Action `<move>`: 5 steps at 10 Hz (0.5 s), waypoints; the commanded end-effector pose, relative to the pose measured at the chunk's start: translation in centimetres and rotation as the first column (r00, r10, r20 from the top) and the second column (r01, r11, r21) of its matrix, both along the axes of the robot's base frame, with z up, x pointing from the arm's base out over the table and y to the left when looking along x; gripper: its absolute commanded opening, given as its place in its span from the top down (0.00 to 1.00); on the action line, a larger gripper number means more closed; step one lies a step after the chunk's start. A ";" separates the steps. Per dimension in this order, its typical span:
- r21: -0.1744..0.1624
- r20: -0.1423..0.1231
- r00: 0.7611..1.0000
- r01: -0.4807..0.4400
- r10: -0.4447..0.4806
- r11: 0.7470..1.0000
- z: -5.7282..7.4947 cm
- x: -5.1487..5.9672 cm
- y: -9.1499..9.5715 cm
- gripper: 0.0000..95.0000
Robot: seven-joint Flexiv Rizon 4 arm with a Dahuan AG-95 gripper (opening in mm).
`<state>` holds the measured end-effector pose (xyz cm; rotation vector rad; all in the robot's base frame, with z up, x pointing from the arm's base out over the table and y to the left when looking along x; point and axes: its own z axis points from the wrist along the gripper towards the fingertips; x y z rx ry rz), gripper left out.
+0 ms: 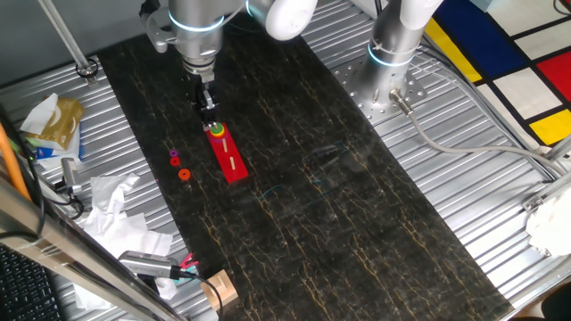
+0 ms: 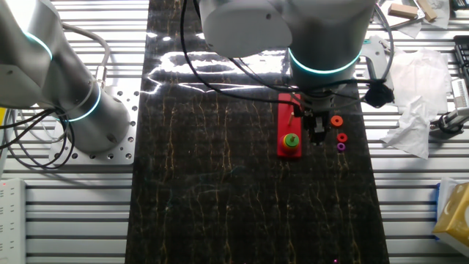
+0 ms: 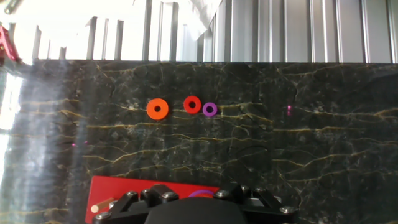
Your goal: Take out one Hanoi block and throw it aside
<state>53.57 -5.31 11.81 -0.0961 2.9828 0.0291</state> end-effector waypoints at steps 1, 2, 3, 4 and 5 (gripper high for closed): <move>0.002 -0.002 1.000 0.004 -0.004 1.000 -0.2 0.0 0.0 0.40; 0.003 -0.006 1.000 0.006 -0.006 1.000 -0.5 0.0 -0.1 0.40; 0.003 -0.006 1.000 0.006 -0.006 1.000 -0.7 0.0 -0.1 0.40; 0.002 -0.006 1.000 0.005 -0.005 1.000 -1.0 0.0 -0.2 0.40; 0.003 -0.006 1.000 0.003 -0.003 1.000 -1.2 0.0 -0.3 0.40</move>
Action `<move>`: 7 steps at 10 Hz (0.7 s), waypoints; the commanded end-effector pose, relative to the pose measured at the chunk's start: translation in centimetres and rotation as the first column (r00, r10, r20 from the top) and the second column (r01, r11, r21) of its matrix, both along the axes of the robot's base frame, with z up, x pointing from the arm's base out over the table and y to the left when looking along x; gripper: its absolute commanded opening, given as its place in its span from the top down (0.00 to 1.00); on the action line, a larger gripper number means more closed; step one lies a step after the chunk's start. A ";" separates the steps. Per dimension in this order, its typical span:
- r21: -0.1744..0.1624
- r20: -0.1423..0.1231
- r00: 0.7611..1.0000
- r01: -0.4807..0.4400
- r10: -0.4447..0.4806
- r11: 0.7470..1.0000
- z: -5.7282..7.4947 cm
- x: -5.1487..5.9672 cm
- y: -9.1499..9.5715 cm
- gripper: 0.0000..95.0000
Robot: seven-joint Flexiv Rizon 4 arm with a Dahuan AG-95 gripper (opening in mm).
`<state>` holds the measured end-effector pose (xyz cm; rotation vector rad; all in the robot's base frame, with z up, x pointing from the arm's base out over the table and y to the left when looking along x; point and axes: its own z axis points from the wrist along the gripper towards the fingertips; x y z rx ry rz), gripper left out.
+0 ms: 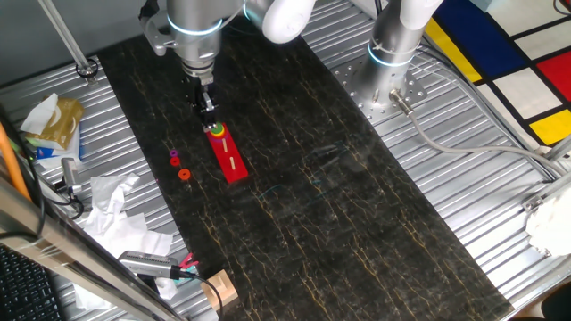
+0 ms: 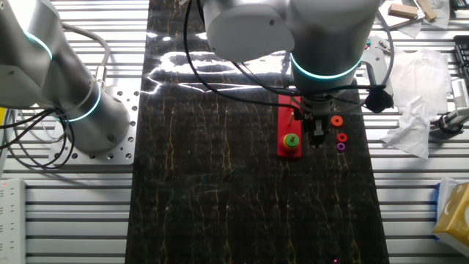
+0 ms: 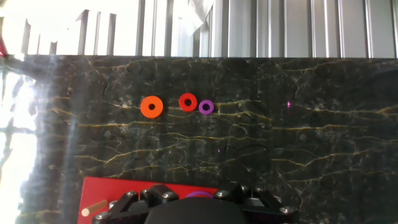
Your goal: Take out one Hanoi block and throw it aside
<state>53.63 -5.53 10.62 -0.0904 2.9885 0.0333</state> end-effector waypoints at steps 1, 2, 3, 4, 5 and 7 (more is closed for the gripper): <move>-0.001 -0.002 1.000 -0.001 0.001 1.000 -0.2 -0.1 -0.1 0.40; 0.000 -0.011 1.000 0.002 -0.002 1.000 -0.3 -0.1 -0.1 0.40; 0.001 -0.014 1.000 0.003 -0.003 1.000 -0.4 -0.1 -0.1 0.40; 0.002 -0.015 1.000 0.004 -0.004 1.000 -0.5 -0.1 -0.1 0.40; 0.003 -0.017 1.000 0.007 -0.007 1.000 -0.6 -0.1 -0.2 0.40; 0.007 -0.018 1.000 0.016 -0.016 1.000 -1.0 -0.1 -0.2 0.40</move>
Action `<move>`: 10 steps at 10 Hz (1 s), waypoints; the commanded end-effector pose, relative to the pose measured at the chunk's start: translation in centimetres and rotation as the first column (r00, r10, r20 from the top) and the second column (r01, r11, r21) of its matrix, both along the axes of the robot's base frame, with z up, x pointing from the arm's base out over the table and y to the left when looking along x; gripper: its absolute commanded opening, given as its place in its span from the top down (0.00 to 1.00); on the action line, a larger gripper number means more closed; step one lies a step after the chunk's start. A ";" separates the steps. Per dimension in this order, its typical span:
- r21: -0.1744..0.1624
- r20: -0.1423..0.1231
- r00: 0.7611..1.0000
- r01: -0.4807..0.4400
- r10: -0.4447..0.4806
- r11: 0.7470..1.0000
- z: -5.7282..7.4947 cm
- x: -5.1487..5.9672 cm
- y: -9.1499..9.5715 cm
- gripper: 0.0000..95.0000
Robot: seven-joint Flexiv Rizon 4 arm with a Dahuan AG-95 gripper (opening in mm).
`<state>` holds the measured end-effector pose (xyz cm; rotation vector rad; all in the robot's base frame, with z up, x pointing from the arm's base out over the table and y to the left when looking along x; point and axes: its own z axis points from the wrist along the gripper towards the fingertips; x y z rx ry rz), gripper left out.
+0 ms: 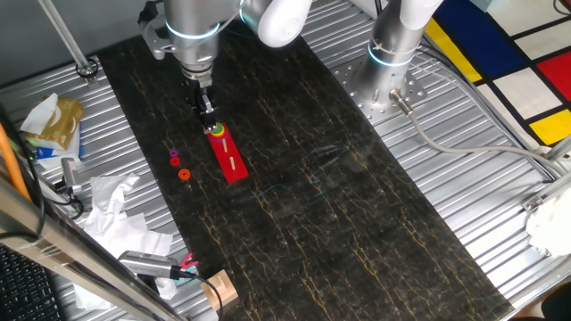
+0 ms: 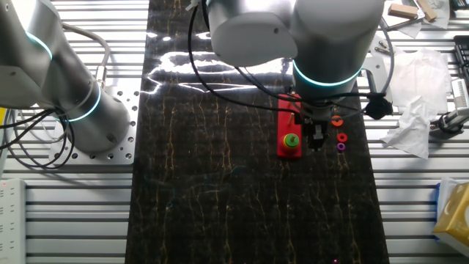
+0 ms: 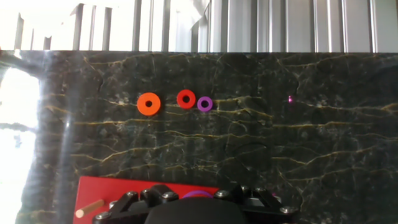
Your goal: Take out one Hanoi block and throw it aside
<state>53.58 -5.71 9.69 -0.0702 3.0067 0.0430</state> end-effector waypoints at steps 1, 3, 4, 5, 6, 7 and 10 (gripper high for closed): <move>0.001 0.000 1.000 0.005 -0.005 1.000 -0.2 0.0 -0.1 0.40; 0.009 0.001 1.000 0.008 -0.008 1.000 -0.4 -0.1 -0.1 0.40; 0.011 0.001 1.000 0.009 -0.009 1.000 -0.5 -0.1 -0.1 0.40; 0.014 0.004 1.000 0.011 -0.011 1.000 -0.7 -0.2 -0.1 0.40; 0.014 0.005 1.000 0.011 -0.011 1.000 -0.9 -0.3 -0.1 0.40; 0.014 0.006 1.000 0.013 -0.013 1.000 -1.0 -0.4 -0.1 0.40; 0.013 0.002 1.000 0.023 -0.023 1.000 -1.4 -1.1 0.0 0.40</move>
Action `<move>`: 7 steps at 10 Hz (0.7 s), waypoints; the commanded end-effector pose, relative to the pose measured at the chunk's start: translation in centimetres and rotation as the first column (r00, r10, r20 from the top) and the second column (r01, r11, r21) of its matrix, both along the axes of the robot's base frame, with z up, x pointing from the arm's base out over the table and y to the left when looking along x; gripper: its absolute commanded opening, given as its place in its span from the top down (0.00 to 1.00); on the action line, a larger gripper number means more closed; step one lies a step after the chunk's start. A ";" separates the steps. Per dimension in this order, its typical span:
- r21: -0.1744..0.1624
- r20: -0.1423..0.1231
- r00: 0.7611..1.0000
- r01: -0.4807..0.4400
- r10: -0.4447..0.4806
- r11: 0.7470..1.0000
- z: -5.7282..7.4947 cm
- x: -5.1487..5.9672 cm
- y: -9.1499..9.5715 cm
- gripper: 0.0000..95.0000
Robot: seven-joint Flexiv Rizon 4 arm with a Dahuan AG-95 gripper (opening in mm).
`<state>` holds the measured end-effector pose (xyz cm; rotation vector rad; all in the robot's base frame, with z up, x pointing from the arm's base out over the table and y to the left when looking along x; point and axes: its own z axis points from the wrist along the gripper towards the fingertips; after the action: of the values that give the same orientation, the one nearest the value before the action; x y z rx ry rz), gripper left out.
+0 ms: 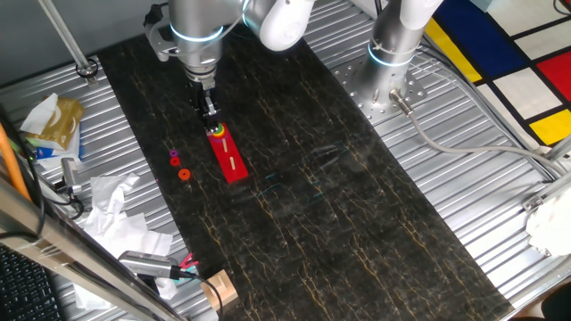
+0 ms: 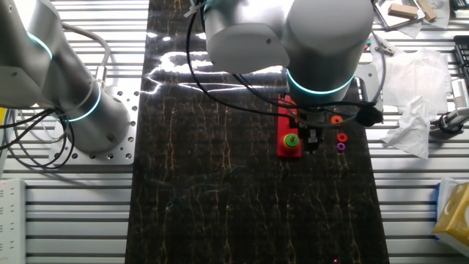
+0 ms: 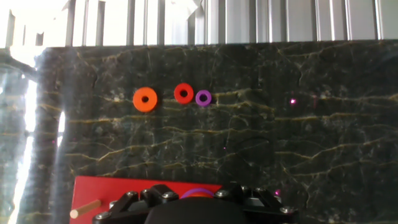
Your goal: Take out one Hanoi block and throw it aside
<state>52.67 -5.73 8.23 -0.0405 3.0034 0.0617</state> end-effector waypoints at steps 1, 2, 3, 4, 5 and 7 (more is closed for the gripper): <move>0.000 -0.002 1.000 0.006 -0.006 1.000 -0.1 -0.3 0.0 0.40; 0.001 -0.003 1.000 0.010 -0.010 1.000 -0.2 -0.4 0.0 0.40; 0.002 -0.003 1.000 0.009 -0.009 1.000 -0.2 -0.5 0.0 0.40; 0.002 -0.003 1.000 0.008 -0.008 1.000 -0.3 -0.6 0.0 0.40; 0.002 -0.003 1.000 0.007 -0.007 1.000 -0.4 -0.7 0.0 0.40; 0.002 -0.001 1.000 0.010 -0.010 1.000 -0.5 -1.0 0.1 0.40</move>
<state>51.43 -5.62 7.49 -0.0231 3.0057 0.0655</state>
